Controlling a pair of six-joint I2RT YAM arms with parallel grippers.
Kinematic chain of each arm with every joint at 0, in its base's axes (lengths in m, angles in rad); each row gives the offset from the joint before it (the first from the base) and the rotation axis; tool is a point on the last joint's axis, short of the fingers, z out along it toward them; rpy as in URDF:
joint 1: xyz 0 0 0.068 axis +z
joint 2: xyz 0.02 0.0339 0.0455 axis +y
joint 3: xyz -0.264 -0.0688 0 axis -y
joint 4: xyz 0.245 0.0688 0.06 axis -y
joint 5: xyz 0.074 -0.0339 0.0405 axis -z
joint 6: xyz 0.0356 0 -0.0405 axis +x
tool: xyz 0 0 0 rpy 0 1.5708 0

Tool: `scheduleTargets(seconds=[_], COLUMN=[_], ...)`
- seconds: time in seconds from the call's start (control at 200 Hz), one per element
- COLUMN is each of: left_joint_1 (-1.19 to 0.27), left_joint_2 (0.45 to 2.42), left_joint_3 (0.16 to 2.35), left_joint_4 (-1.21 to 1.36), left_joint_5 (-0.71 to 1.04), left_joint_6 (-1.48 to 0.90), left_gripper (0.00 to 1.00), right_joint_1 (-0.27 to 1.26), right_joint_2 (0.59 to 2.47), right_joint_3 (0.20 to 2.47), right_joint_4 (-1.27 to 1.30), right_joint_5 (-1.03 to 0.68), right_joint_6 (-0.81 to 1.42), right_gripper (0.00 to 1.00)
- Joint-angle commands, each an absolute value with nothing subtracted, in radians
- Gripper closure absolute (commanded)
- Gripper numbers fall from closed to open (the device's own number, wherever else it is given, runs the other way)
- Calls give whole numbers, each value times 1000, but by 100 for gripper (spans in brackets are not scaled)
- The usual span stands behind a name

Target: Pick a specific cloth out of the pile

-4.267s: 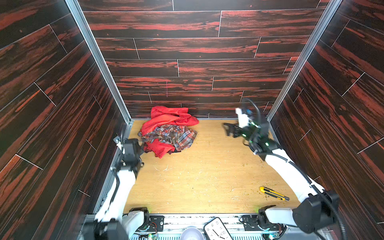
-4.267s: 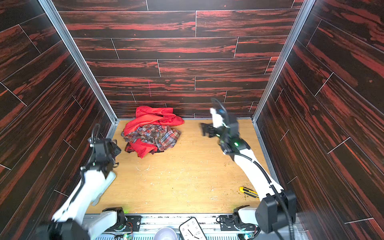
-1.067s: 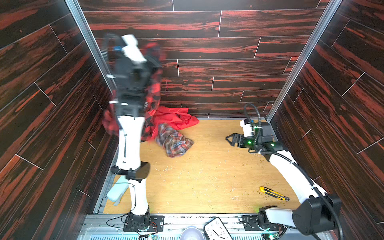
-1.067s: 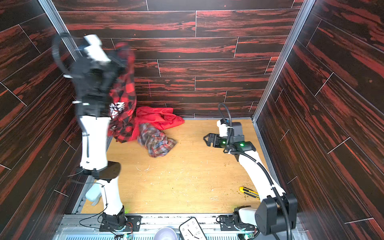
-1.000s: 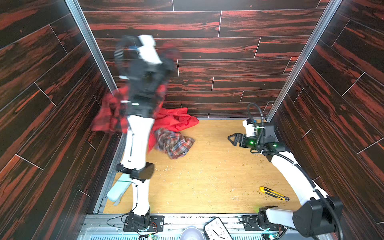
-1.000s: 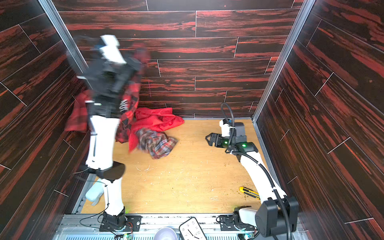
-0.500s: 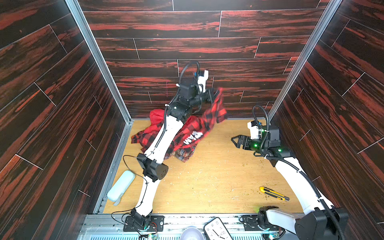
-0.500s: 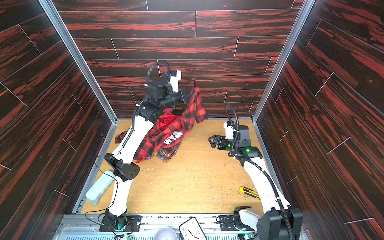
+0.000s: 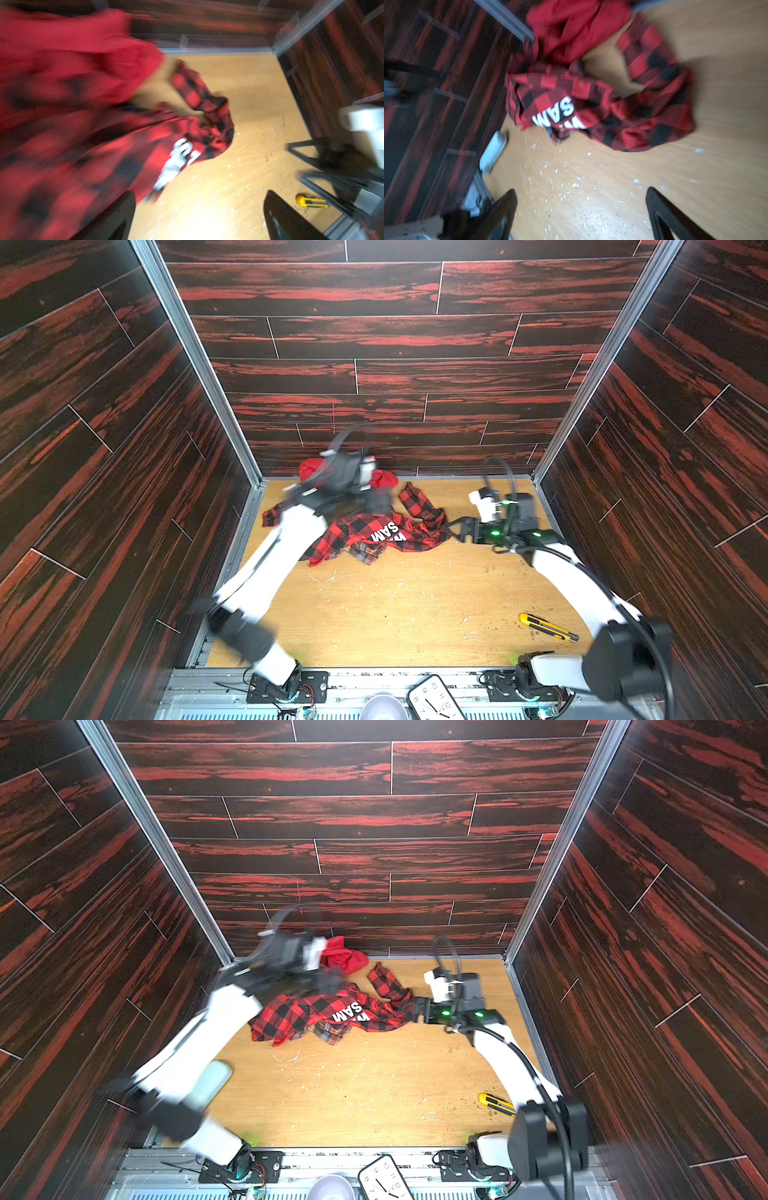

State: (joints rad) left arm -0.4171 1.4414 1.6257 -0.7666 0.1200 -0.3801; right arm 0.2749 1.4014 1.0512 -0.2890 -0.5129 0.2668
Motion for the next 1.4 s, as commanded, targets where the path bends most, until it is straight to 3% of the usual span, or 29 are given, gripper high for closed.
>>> scheduleTargets(seconds=[0.0,0.155,0.301,0.461,0.681,1.047,1.278,1.393], left_joint_1=[-343,-292,-288,-288,-288,-288,-287,-287], left_joint_2=[1283,1194,1192,1139,1131,1143,1143,1141], left_joint_3=[1525,1473,1463,1403,1356,1363,1365,1365], left_joint_4=[-847,-941,-974,-944,-888,-857,-857,-853], left_joint_5=[130,227,343,320,308,264,249,246], left_joint_6=[-421,-463,-511,-536,-566,-573,-573,-576], left_gripper=[1,1,1,1,1,1,1,1], right_joint_1=[425,610,621,644,658,674,676,676], right_joint_2=[1480,1615,1733,1875,1970,2109,2117,2108], right_joint_3=[1135,1218,1278,1415,1487,1644,1689,1704], right_joint_4=[-283,-282,-234,-348,-387,-493,-508,-512], right_joint_5=[-521,-319,-221,-112,-112,-71,-72,-71], right_joint_6=[125,-48,29,-24,-66,-89,-86,-87], right_gripper=[3,5,10,12,13,24,51,87])
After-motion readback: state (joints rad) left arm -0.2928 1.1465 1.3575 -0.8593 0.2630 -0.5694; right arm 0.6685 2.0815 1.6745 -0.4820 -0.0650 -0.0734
